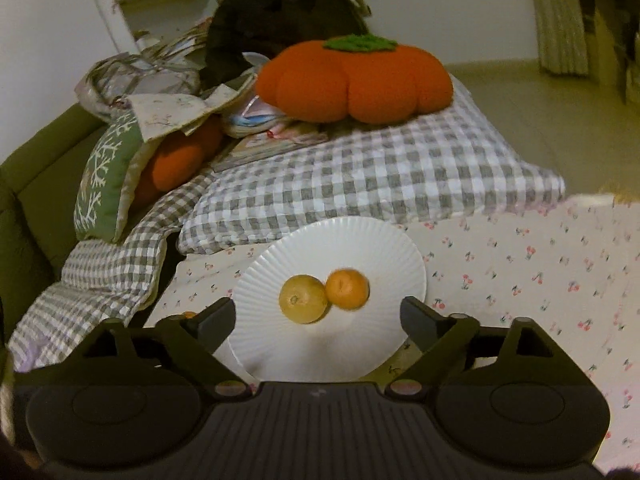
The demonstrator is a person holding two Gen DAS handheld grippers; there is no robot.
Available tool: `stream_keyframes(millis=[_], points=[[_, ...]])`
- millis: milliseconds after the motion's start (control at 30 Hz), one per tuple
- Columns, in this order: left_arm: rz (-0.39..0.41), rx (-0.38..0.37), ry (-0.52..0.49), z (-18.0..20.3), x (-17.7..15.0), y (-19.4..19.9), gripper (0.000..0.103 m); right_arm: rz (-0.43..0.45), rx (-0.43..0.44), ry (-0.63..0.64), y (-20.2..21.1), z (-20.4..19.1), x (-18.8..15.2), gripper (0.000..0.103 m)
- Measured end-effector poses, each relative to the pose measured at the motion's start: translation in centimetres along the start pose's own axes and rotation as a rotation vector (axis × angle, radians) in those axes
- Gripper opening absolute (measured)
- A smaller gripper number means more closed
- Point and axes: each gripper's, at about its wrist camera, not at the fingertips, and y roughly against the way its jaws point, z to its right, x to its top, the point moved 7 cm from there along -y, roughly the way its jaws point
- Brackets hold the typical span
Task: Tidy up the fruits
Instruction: 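Open both tools and pull them back from the plate to the fruit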
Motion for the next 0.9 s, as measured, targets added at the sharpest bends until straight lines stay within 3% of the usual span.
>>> stream_keyframes(millis=[200, 300, 500, 667, 900], points=[[0.031, 0.081, -0.016, -1.3, -0.1, 2.4, 0.083, -0.001, 0.007, 0.014, 1.3, -0.5, -0.5, 0.099], [0.041, 0.126, 0.001, -2.1, -0.3, 2.8, 0.088, 0.016, -0.031, 0.057, 1.7, -0.7, -0.8, 0.101], [0.064, 0.17, 0.04, -3.8, -0.5, 4.2, 0.093, 0.033, -0.036, 0.047, 2.9, -0.8, -1.7, 0.103], [0.035, 0.264, -0.017, -4.8, -0.9, 4.8, 0.093, 0.001, -0.035, 0.074, 3.5, -1.0, -3.1, 0.103], [-0.01, 0.224, -0.043, -4.3, -2.1, 4.7, 0.093, -0.104, -0.086, 0.063, 2.9, -1.1, -6.0, 0.101]])
